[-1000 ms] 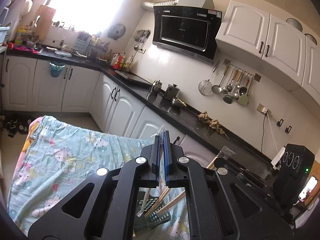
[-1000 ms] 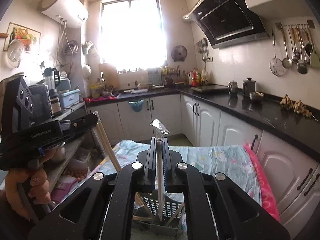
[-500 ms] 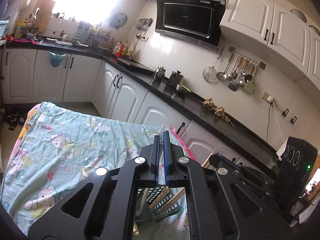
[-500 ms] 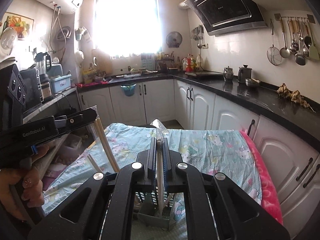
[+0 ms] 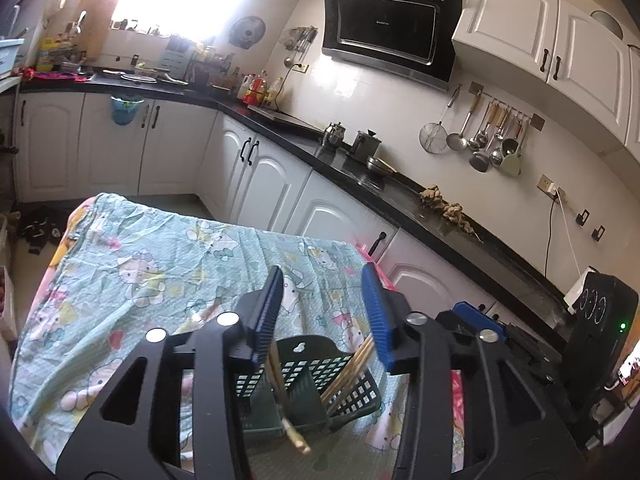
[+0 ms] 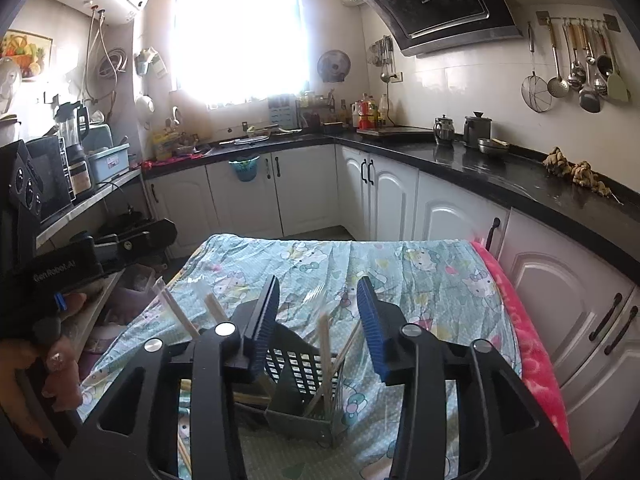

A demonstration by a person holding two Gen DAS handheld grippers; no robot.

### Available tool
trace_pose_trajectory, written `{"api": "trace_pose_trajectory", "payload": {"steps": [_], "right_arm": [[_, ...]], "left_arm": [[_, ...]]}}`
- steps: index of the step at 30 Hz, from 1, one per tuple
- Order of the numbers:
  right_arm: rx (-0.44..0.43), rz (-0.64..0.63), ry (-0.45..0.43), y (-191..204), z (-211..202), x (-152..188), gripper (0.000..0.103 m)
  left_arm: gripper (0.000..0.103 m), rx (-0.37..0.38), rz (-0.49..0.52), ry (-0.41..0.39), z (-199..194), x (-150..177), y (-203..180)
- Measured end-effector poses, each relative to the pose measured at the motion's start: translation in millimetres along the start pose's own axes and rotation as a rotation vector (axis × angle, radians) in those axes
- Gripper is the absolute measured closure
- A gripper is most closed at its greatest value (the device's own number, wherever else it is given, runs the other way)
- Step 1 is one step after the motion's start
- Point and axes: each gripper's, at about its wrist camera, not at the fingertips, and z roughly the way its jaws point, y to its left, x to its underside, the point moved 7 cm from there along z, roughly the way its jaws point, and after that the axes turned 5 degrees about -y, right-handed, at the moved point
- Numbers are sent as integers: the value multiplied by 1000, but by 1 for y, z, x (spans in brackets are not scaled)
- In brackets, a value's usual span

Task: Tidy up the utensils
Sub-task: 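Lower both held chopsticks into the green caddy and open both grippers, then move both open grippers back down toward the chopsticks on the sheet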

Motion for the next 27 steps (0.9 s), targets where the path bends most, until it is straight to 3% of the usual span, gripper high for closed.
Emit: {"api": "trace_pose_trajectory", "payload": {"steps": [10, 15, 27], "right_arm": [[-8, -12, -2, 3, -14, 4, 51], [-20, -15, -19, 7, -26, 3, 45], [-47, -30, -36, 21, -52, 8, 40]], "left_arm": [[35, -13, 0, -32, -30, -6, 7], [12, -25, 6, -43, -45, -6, 8], [11, -65, 40, -33, -71, 8, 16]]}}
